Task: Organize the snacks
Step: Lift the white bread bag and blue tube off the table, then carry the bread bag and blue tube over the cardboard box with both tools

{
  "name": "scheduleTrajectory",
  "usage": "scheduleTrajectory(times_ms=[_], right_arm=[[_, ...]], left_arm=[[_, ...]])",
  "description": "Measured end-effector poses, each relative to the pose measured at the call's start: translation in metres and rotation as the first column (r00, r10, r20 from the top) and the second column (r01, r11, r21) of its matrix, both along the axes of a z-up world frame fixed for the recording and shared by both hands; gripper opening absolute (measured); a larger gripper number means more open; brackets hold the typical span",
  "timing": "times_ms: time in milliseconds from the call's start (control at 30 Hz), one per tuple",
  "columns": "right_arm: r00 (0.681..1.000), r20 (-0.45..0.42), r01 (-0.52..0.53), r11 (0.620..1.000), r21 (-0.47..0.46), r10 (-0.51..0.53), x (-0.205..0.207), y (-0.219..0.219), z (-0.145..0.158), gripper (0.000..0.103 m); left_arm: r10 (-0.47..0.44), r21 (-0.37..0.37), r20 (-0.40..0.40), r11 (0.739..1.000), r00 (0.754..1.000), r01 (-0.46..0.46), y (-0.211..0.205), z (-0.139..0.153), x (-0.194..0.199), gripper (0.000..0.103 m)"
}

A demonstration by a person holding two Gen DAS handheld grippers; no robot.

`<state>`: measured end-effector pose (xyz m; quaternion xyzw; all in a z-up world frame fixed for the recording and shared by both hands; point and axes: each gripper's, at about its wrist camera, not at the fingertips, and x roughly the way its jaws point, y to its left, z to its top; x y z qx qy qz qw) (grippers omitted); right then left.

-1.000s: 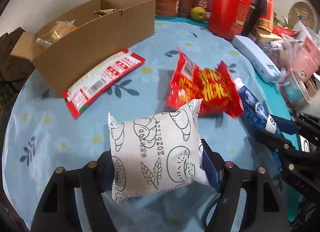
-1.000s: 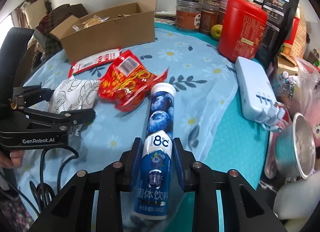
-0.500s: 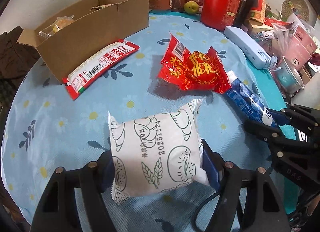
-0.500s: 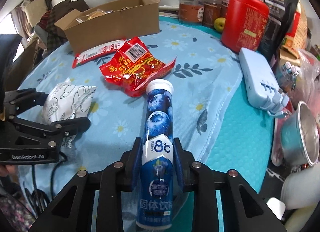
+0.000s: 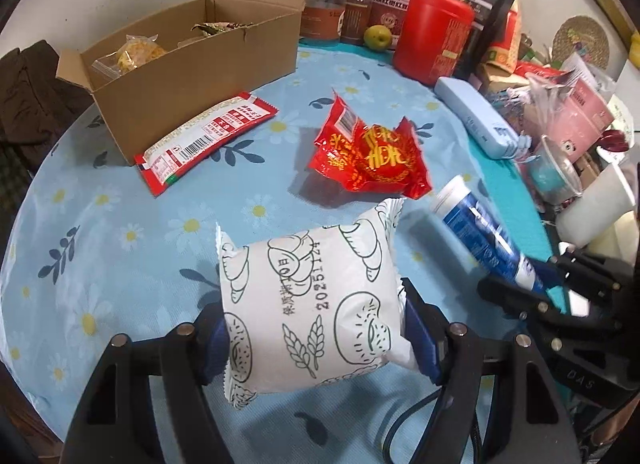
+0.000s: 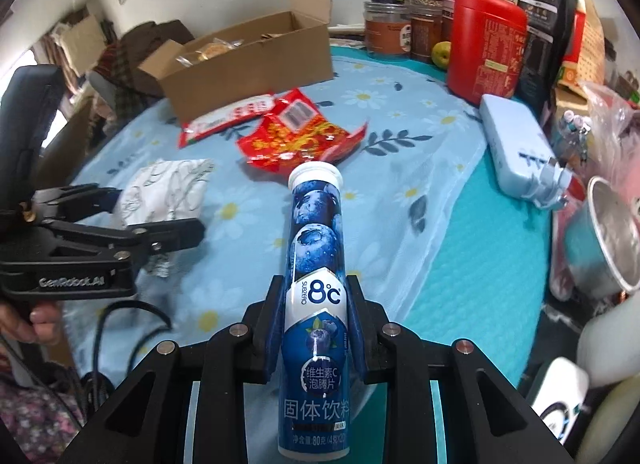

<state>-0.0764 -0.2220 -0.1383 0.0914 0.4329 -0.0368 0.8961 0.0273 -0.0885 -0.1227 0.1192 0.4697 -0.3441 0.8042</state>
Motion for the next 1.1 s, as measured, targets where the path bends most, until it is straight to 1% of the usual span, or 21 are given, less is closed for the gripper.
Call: scheduleTrajectory(times_ms=[67, 200, 367, 500, 700, 933, 1100], right_arm=[[1.0, 0.01, -0.007, 1.0, 0.014, 0.007, -0.003, 0.004, 0.003, 0.028], [0.999, 0.036, -0.027, 1.0, 0.003, 0.026, -0.007, 0.014, 0.011, 0.028], [0.993, 0.095, -0.075, 0.997, 0.005, 0.074, -0.01, 0.026, 0.029, 0.028], [0.984, 0.142, -0.105, 0.994, -0.013, 0.106, -0.006, 0.033, 0.046, 0.028], [0.963, 0.222, -0.151, 0.988, -0.027, 0.153, 0.004, 0.043, 0.074, 0.028], [0.941, 0.27, -0.191, 0.979, -0.074, 0.204, 0.02, 0.053, 0.101, 0.028], [0.927, 0.292, -0.22, 0.972, -0.078, 0.234, 0.037, 0.056, 0.12, 0.028]], left_arm=[[0.002, -0.014, 0.001, 1.0, 1.0, -0.002, 0.003, 0.004, -0.003, 0.073], [0.007, -0.041, 0.023, 0.999, 1.0, -0.006, 0.01, 0.015, -0.008, 0.073], [0.018, -0.083, 0.068, 0.996, 0.998, -0.012, 0.018, 0.037, -0.013, 0.073], [0.031, -0.118, 0.113, 0.993, 0.993, -0.018, 0.023, 0.055, -0.014, 0.073], [0.057, -0.18, 0.151, 0.983, 0.987, -0.029, 0.033, 0.08, -0.01, 0.073], [0.08, -0.238, 0.199, 0.971, 0.977, -0.031, 0.039, 0.107, 0.0, 0.073], [0.086, -0.26, 0.237, 0.965, 0.968, -0.022, 0.036, 0.123, 0.009, 0.073]])
